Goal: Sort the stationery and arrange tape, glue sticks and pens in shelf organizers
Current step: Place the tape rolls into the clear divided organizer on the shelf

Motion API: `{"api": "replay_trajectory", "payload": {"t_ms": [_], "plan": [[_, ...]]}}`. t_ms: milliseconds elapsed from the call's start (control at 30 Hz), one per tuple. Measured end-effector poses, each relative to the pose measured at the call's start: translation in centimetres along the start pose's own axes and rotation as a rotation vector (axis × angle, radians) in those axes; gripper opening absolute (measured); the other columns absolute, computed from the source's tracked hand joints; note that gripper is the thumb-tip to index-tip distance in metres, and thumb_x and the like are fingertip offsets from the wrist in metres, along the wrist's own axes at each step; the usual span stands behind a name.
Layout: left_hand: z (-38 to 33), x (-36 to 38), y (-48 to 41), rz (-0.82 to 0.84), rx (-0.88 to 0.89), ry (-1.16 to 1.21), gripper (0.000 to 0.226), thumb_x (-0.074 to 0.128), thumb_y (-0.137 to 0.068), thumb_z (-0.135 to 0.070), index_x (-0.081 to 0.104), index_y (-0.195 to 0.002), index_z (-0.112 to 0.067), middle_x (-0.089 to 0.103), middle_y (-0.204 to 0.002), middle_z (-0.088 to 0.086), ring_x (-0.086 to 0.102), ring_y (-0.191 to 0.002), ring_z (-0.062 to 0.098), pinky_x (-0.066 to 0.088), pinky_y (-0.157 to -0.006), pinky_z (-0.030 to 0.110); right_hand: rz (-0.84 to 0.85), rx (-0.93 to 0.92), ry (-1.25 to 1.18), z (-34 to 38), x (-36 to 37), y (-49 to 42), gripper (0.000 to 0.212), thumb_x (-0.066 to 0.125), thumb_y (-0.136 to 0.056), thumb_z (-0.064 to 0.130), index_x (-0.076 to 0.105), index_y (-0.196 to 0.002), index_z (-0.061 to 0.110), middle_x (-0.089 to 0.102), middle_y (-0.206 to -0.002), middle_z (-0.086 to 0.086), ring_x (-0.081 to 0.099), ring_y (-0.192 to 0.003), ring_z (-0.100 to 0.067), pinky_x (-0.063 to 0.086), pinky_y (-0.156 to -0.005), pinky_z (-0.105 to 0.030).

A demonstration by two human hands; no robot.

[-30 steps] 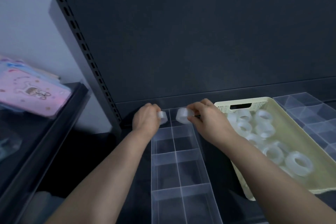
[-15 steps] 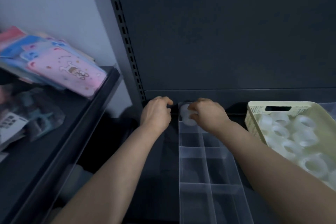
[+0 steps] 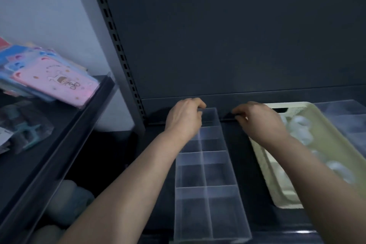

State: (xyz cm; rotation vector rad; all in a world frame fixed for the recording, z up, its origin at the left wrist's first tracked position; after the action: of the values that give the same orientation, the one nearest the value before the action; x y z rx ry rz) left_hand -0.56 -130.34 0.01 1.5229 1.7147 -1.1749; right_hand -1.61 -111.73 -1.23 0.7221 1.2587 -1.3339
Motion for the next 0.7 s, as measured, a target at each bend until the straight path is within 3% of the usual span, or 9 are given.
{"api": "replay_trajectory", "payload": {"t_ms": [167, 333, 500, 600, 700], "plan": [[-7.8, 3.6, -0.2, 0.065, 0.141, 0.031, 0.024, 0.058, -0.091, -0.018, 0.066, -0.112, -0.025, 0.068, -0.112, -0.004, 0.059, -0.108, 0.017, 0.048, -0.091, 0.036, 0.000, 0.154, 0.050, -8.2, -3.2, 4.3, 0.026, 0.056, -0.089, 0.022, 0.067, -0.111, 0.031, 0.065, -0.113, 0.006, 0.060, -0.104, -0.018, 0.049, -0.079, -0.031], [-13.5, 7.5, 0.3, 0.149, 0.221, 0.027, 0.025, 0.059, -0.089, -0.020, 0.066, -0.112, -0.026, 0.068, -0.112, -0.008, 0.059, -0.107, 0.017, 0.048, -0.089, 0.033, 0.017, 0.253, 0.117, -13.5, -4.8, 8.2, 0.025, 0.054, -0.091, 0.024, 0.066, -0.110, 0.034, 0.064, -0.113, 0.007, 0.059, -0.102, -0.019, 0.043, -0.068, -0.030], [-15.3, 10.4, -0.2, 0.215, 0.184, -0.085, 0.026, 0.057, -0.088, -0.017, 0.065, -0.112, -0.022, 0.067, -0.112, -0.002, 0.060, -0.106, 0.021, 0.050, -0.085, 0.033, -0.005, 0.258, 0.091, -15.9, -5.7, 10.1, 0.024, 0.054, -0.092, 0.024, 0.066, -0.111, 0.033, 0.064, -0.115, 0.009, 0.060, -0.101, -0.016, 0.050, -0.072, -0.031], [-15.6, 11.2, -1.5, 0.187, 0.133, -0.300, 0.011, 0.057, -0.089, -0.022, 0.061, -0.093, -0.013, 0.067, -0.102, 0.007, 0.060, -0.091, 0.028, 0.047, -0.069, 0.034, 0.019, 0.221, 0.076, -16.0, -5.6, 10.4, 0.025, 0.053, -0.093, 0.025, 0.065, -0.112, 0.034, 0.063, -0.114, 0.009, 0.059, -0.102, -0.016, 0.051, -0.073, -0.033], [-16.0, 11.9, -2.6, 0.136, 0.088, -0.483, 0.021, 0.059, -0.089, -0.031, 0.048, -0.075, -0.019, 0.065, -0.087, 0.004, 0.049, -0.070, 0.024, 0.033, -0.055, 0.029, 0.036, 0.202, 0.057, -16.2, -5.5, 10.4, 0.025, 0.052, -0.093, 0.026, 0.064, -0.112, 0.035, 0.062, -0.114, 0.010, 0.057, -0.103, -0.015, 0.050, -0.073, -0.032]]}}
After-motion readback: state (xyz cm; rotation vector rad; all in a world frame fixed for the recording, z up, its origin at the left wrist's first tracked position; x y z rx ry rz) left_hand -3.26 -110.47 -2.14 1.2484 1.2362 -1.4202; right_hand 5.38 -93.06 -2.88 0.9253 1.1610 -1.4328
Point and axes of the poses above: each hand's wrist, its own y-axis away from the middle knuckle, its own x-axis out of the palm, z = x × y, the point moved 7 cm from there along -y, towards the middle knuckle
